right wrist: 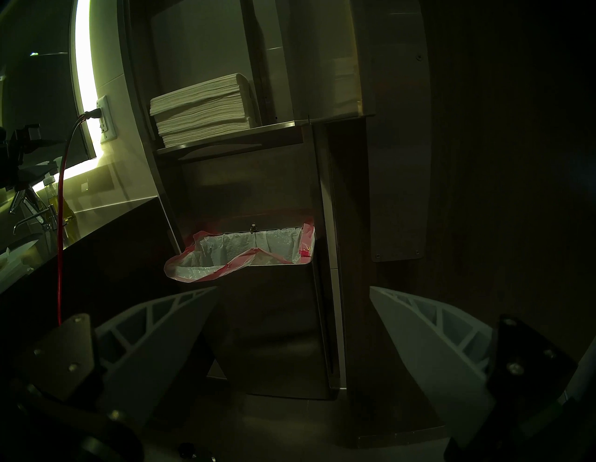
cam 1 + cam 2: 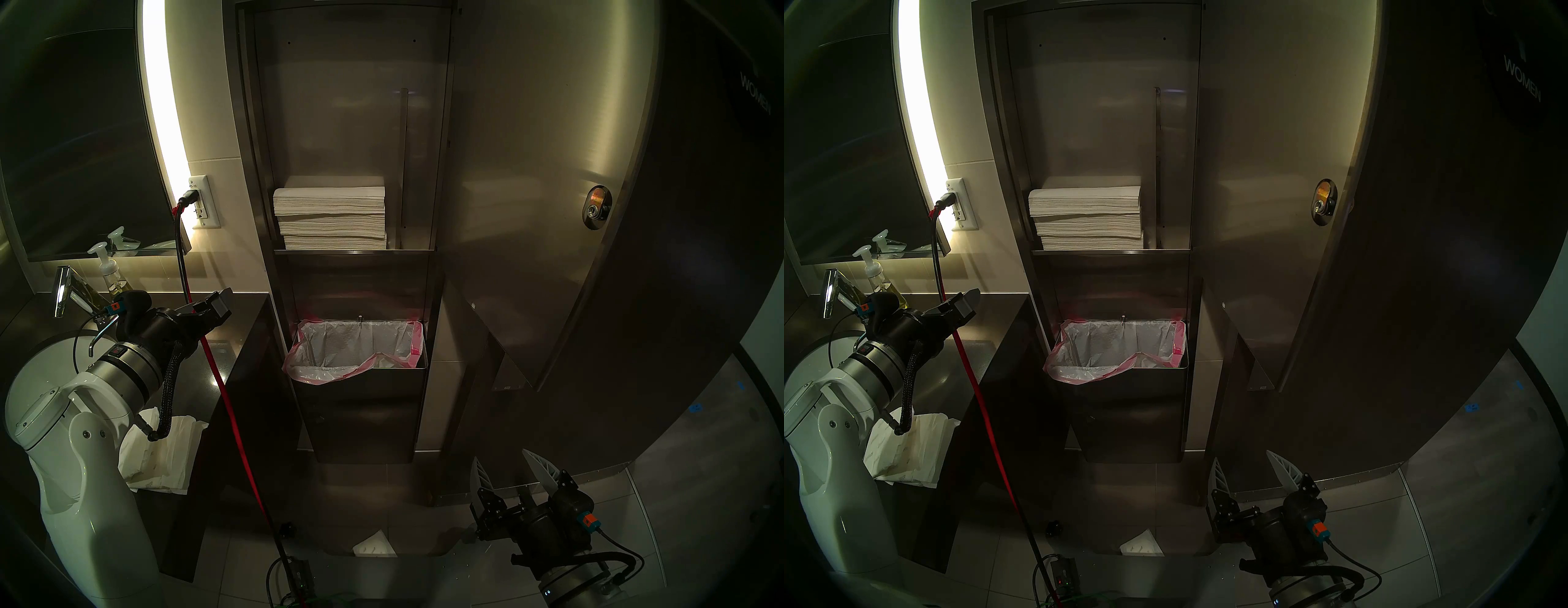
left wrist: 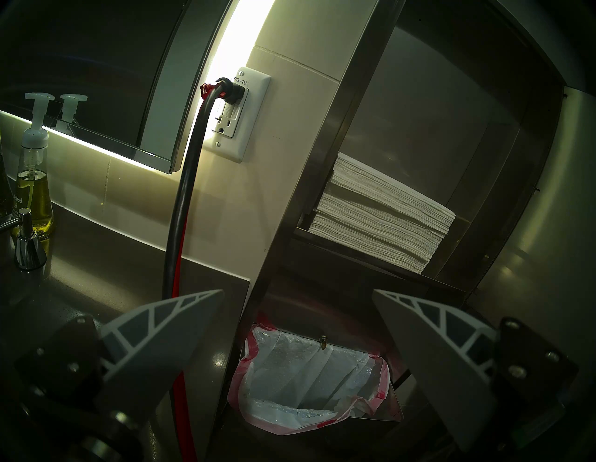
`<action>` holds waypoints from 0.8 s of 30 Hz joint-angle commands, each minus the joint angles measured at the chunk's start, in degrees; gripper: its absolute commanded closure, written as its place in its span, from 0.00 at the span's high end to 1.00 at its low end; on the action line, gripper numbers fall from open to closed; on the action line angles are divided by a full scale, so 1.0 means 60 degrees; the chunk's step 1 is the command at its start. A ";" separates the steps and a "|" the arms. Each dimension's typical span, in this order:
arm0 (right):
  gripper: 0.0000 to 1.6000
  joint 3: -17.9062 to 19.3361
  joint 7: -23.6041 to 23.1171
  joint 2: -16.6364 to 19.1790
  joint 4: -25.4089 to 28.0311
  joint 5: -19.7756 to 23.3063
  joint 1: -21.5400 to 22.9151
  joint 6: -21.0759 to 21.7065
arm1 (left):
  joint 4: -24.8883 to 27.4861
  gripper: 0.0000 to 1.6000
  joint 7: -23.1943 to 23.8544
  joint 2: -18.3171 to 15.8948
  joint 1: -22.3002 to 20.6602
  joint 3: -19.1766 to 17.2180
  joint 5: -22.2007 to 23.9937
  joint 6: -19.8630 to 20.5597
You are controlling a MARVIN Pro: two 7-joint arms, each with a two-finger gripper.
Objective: Twist key and close towel dispenser
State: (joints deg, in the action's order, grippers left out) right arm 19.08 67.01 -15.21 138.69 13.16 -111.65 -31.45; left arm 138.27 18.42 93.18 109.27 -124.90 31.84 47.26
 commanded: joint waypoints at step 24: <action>1.00 0.1023 -0.0128 0.0885 -0.0110 0.1428 0.0751 -0.0046 | 0.0070 1.00 0.0008 -0.0004 -0.0014 0.0001 0.0007 -0.0003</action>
State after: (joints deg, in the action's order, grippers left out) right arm 24.18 67.26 -11.88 138.22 21.07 -108.21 -30.75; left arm 138.26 18.42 93.20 109.27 -124.90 31.84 47.26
